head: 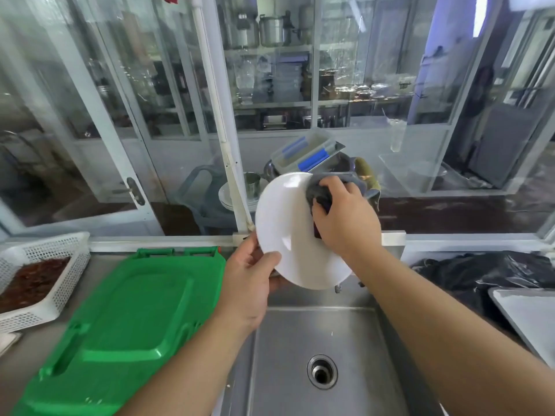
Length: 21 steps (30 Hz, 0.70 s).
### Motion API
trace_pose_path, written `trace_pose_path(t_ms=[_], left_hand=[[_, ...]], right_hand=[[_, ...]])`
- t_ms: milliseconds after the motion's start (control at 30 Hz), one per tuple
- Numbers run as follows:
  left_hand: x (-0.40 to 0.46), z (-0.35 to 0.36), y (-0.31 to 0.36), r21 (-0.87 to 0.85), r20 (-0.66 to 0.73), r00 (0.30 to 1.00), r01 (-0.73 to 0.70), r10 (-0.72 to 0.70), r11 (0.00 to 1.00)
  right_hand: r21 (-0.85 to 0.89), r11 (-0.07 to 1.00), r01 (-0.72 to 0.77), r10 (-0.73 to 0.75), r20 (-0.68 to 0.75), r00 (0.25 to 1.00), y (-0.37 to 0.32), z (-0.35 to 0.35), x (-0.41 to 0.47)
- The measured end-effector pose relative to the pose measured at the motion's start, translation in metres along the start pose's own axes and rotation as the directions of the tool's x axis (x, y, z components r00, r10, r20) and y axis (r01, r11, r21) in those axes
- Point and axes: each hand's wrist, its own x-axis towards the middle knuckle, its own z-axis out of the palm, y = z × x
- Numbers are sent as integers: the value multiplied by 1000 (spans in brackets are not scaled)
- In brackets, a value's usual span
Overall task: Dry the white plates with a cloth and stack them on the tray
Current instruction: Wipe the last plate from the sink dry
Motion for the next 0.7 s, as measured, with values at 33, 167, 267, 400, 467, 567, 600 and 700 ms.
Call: trace_pose_path(t_ms=[33,167,267,400,467,567,600,700], left_hand=[[3,-2,4,-3,-11,1000,-6,6,1000],[12,-5,12,38,-21,999,-27,28,999],[13,-2,10,67,-21,999,-23,24,998],[8,1,1,141,27,999,-28,24,990],[4,4,-4,174,46,999,-23,15,985],[-4,11,-8,181,59,998,-19,8,983],[-6,13,-7,167,59,998,-18,8,986],[-8,17,-4,131,49,999,-27,21,991]], right_hand=[[3,999,-34,34,14,999,3,2,-5],[172,973,-151,139,84,987,8,14,-42],[292,945,-148,115,128,985,-3,18,-72],[394,919,-11,-51,147,988,-20,11,-72],[396,916,64,-120,118,986,-23,5,-56],[392,906,161,-209,82,975,-23,-7,-32],[378,910,173,-213,67,975,-22,-11,-23],[280,944,173,-182,5,983,-18,-19,2]])
